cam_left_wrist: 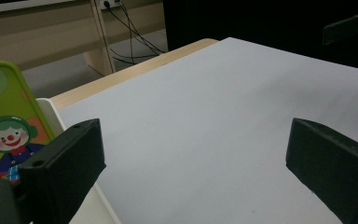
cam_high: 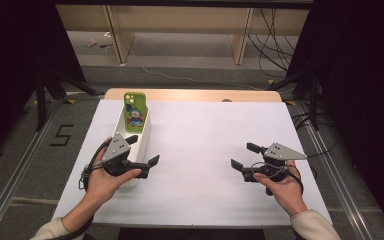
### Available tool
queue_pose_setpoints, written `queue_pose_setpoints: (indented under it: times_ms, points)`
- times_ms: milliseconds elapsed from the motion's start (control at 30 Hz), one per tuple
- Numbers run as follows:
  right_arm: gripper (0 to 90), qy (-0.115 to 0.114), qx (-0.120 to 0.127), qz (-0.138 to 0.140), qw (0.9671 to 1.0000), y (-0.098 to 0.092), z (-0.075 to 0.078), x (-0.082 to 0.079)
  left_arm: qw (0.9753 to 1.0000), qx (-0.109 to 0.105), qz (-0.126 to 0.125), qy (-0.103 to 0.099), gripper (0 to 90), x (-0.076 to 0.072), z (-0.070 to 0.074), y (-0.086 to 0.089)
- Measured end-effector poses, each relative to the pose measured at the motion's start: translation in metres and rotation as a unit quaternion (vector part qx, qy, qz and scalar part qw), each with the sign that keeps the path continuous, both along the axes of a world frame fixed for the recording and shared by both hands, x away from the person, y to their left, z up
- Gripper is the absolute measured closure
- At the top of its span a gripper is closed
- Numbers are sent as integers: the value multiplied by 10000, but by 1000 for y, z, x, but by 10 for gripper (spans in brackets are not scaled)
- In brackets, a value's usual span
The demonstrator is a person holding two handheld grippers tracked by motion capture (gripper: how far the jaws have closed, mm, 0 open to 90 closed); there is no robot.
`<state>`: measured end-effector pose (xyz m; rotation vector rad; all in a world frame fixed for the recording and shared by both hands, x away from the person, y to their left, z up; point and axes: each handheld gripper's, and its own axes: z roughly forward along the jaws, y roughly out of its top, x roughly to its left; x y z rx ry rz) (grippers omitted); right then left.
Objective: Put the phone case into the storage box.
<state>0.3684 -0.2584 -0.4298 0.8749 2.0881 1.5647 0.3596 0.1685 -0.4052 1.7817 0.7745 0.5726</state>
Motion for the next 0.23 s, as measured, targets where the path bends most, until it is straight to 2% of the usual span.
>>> queue_pose_setpoints:
  times_ms: [233]
  points:
    - [147,-6,29,-4,10000,-1,0,1,10000,3,-8,22,37,0,-1,-1]
